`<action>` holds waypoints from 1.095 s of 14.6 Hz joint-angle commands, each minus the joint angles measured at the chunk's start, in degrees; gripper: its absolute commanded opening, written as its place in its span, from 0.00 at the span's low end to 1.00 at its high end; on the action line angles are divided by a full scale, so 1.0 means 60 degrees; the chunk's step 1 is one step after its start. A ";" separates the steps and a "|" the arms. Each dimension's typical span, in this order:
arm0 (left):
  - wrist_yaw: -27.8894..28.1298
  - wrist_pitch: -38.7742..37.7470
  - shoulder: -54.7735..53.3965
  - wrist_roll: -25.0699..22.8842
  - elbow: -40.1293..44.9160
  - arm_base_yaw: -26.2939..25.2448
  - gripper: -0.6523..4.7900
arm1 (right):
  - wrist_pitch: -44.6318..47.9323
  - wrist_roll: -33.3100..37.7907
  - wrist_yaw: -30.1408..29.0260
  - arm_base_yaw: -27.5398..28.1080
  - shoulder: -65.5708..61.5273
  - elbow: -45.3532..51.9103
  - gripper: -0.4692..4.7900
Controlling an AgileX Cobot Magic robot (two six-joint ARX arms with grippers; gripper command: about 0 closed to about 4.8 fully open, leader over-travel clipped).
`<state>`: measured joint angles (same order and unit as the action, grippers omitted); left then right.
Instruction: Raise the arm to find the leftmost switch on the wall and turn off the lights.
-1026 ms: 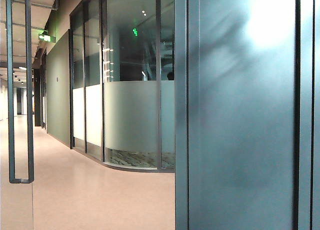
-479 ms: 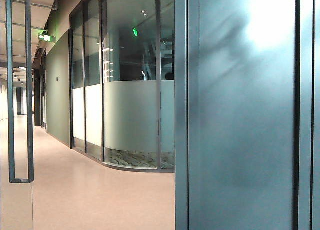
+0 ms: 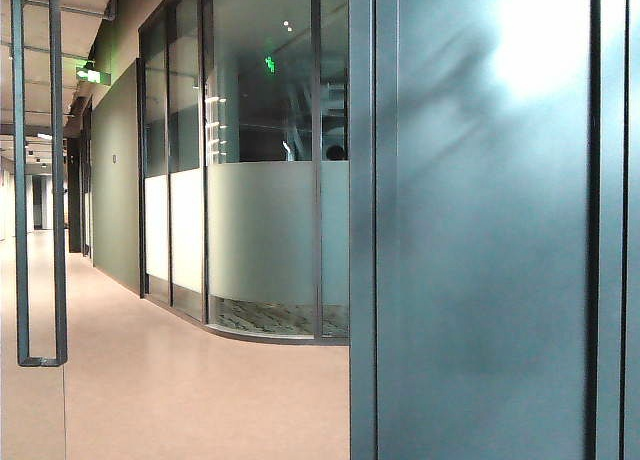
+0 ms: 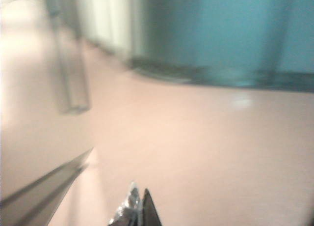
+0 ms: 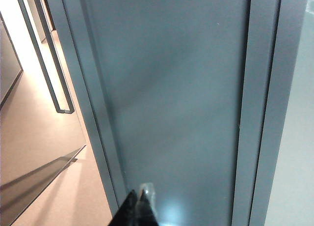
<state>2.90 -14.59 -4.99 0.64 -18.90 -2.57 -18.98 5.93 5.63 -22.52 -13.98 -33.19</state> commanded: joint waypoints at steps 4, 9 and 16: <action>-0.0062 0.2452 0.0539 0.1523 0.2579 -0.0353 0.11 | 0.0124 -0.0004 0.0044 -0.0011 0.0004 -0.0033 0.09; -0.0488 0.2018 0.0794 0.1078 0.3064 -0.0197 0.11 | 0.0120 -0.0004 0.0044 -0.0011 0.0004 -0.0033 0.09; -0.0521 0.2018 0.0794 0.0714 0.3064 0.0273 0.11 | 0.0124 0.0000 0.0044 -0.0011 0.0004 -0.0033 0.09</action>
